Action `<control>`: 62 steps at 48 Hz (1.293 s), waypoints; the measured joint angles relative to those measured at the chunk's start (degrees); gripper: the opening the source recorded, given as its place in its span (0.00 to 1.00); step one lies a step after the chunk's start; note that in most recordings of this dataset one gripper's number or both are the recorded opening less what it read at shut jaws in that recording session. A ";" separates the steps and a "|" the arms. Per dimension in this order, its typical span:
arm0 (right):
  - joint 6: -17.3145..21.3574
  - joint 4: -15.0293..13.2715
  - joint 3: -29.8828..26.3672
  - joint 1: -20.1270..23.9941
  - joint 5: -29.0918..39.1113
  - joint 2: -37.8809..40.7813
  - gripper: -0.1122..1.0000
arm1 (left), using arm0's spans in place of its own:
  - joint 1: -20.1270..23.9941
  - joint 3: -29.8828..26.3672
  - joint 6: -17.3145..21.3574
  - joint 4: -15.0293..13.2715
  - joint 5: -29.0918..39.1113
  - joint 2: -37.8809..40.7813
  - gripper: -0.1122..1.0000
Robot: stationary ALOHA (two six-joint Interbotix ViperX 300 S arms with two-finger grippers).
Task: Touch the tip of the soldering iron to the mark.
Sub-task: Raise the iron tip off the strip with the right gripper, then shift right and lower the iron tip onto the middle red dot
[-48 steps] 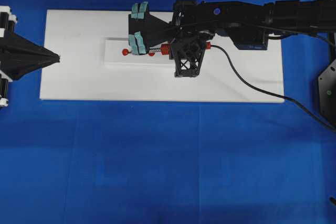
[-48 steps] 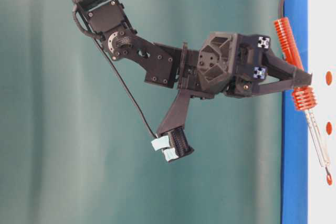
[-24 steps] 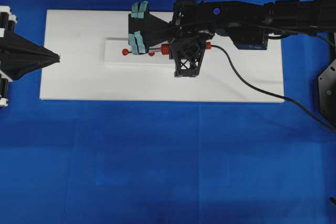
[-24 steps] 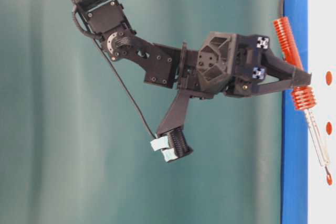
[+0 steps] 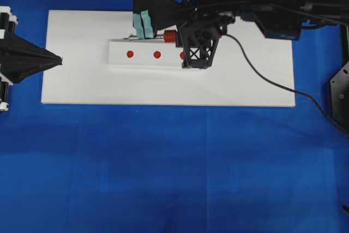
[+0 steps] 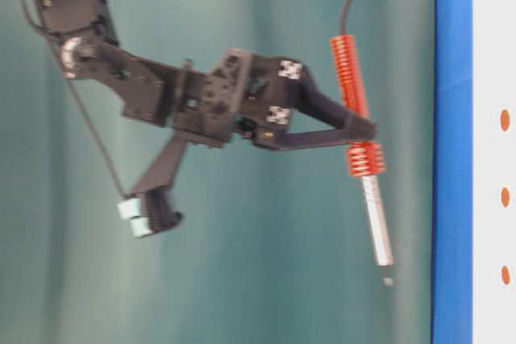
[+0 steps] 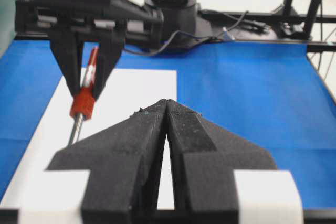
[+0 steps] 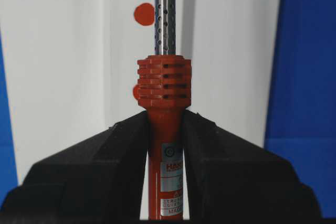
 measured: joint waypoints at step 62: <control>0.35 -0.70 10.37 0.00 2.55 -10.63 0.16 | 0.00 0.00 -0.18 0.00 0.09 0.00 0.10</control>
